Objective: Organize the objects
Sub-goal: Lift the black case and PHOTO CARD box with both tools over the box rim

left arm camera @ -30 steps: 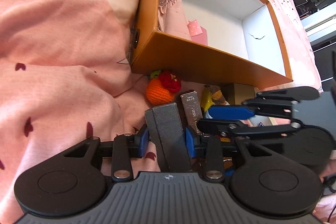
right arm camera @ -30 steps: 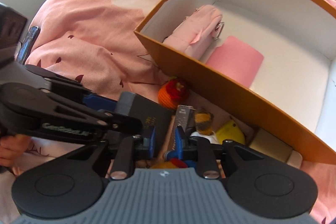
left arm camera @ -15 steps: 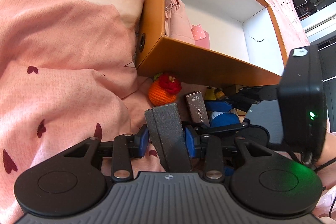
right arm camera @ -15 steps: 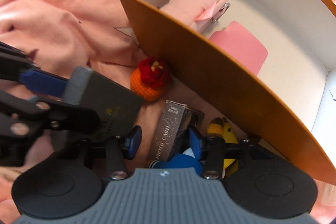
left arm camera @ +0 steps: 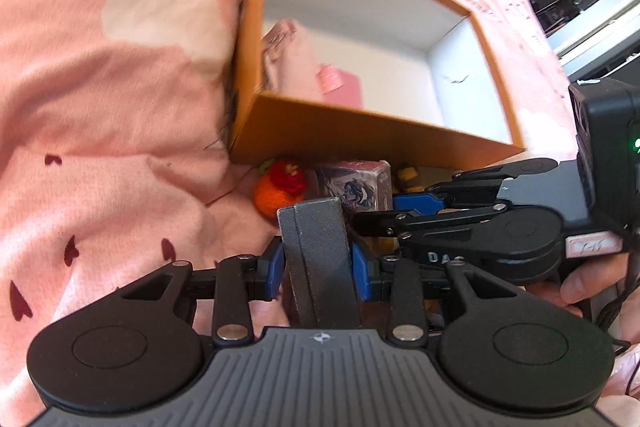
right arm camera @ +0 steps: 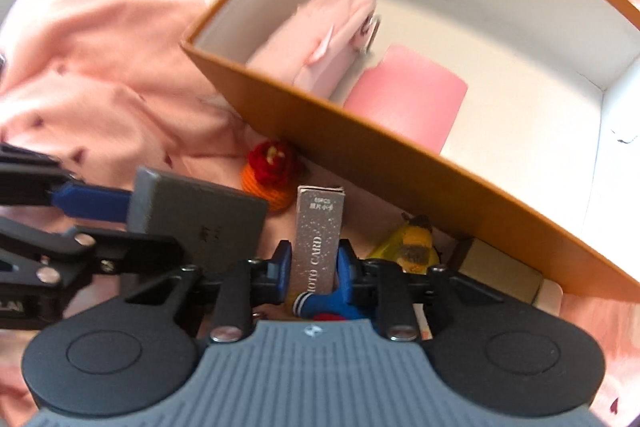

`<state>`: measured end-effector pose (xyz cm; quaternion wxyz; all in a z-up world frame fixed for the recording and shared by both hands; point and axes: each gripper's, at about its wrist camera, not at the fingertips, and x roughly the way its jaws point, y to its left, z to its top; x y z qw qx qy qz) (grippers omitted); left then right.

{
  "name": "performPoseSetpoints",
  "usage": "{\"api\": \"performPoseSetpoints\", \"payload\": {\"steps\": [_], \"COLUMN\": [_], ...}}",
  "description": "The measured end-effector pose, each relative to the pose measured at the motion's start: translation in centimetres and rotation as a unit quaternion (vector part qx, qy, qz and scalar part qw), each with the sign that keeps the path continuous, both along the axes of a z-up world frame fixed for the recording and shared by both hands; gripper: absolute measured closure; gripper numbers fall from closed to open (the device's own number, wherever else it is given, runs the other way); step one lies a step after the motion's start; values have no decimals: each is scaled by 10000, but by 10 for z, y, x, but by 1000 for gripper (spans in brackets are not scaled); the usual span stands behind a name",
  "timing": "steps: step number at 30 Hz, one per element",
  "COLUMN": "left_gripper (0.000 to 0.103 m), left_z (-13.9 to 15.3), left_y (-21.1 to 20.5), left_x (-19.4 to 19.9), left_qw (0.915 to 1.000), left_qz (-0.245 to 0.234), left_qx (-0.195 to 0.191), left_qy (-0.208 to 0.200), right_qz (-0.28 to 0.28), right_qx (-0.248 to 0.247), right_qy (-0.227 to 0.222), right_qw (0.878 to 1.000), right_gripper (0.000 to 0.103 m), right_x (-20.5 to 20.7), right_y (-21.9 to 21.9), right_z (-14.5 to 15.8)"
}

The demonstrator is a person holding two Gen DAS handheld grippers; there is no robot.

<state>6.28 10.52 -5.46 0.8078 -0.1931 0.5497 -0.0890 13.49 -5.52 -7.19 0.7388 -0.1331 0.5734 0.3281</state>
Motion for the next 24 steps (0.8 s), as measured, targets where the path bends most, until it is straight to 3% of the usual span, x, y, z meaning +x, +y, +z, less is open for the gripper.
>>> {"api": "performPoseSetpoints", "payload": {"steps": [10,24], "left_gripper": [65,65], "left_z": [49,99], "left_y": [-3,-3], "left_x": [-8,11], "left_qw": [9980,9915], "left_qz": [-68,-117], "left_qx": [-51,-77], "left_qy": [-632,-1294], "right_qz": [-330,-914], "right_qx": [936,1725], "right_qy": [-32,-343], "right_qw": [9951,9802], "right_gripper": [79,79], "right_x": [-5,18], "right_y": [-25,-67], "right_z": [52,110]}}
